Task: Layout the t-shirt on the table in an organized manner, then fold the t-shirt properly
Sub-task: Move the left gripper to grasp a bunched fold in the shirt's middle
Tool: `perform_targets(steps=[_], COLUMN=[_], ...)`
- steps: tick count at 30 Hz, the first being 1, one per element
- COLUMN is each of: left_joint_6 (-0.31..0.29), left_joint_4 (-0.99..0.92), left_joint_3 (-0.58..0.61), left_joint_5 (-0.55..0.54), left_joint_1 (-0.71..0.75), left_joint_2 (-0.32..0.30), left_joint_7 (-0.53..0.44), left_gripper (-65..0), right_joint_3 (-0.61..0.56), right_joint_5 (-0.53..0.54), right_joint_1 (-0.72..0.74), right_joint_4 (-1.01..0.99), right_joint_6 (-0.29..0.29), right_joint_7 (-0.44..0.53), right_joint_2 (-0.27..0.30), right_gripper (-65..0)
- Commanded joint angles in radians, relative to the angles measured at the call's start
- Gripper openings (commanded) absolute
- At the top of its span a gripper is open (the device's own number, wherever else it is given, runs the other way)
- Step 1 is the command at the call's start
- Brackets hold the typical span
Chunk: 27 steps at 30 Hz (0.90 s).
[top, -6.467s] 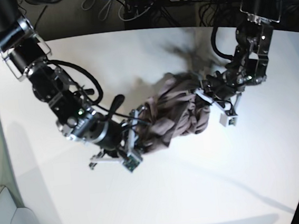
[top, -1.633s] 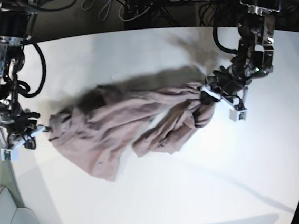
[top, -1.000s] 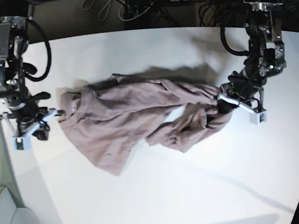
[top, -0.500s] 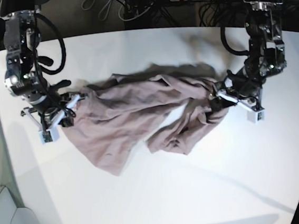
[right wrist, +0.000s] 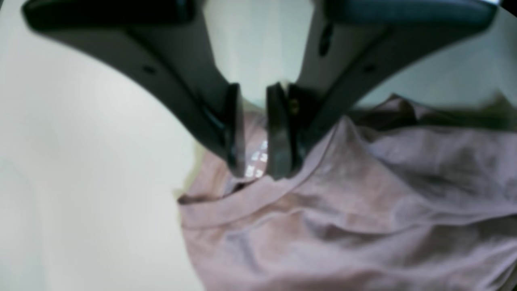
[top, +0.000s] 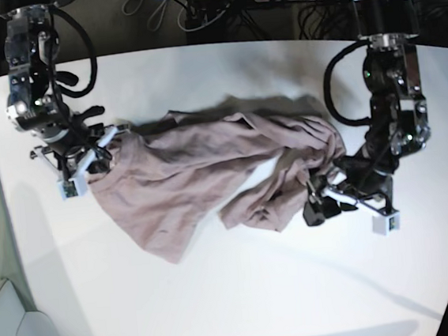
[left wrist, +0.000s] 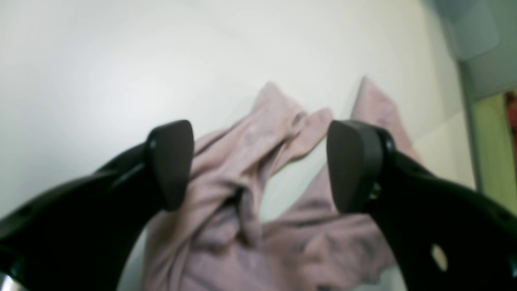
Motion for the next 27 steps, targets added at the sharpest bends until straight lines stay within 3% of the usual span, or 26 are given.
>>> perform_targets(steps=[1, 6, 10, 15, 21, 23, 27], left_joint_6=[0.001, 0.001, 0.002, 0.002, 0.002, 0.002, 0.005], left_joint_4=[-0.029, -0.180, -0.229, -0.349, -0.464, -0.465, -0.471], left_joint_3=[0.002, 0.118, 0.224, 0.304, 0.309, 0.306, 0.276], left_joint_5=[-0.004, -0.004, 0.002, 0.103, 0.234, 0.263, 0.265], left_joint_1=[-0.032, -0.136, -0.182, -0.235, -0.250, -0.250, -0.250], left_joint_2=[0.000, 0.009, 0.012, 0.048, 0.101, 0.103, 0.069], left_joint_7=[-0.009, -0.022, -0.102, -0.147, -0.151, -0.151, -0.151], left_gripper=[-15.0, -15.0, -15.0, -15.0, -15.7, -23.5, -55.6], right_joint_3=[0.005, 0.002, 0.004, 0.004, 0.004, 0.004, 0.004], right_joint_5=[0.003, 0.003, 0.003, 0.002, 0.002, 0.002, 0.002], right_joint_1=[0.000, -0.020, -0.021, -0.029, -0.033, -0.033, -0.030], right_joint_4=[0.032, 0.061, 0.067, 0.068, 0.068, 0.068, 0.068], right_joint_6=[-0.003, -0.003, -0.003, -0.003, -0.003, -0.003, -0.003], right_joint_7=[0.024, 0.028, 0.022, 0.022, 0.025, 0.025, 0.027], right_joint_2=[0.004, 0.004, 0.003, 0.004, 0.004, 0.004, 0.004], right_gripper=[-53.1, -53.1, -53.1, -53.1, -53.1, -53.1, -53.1])
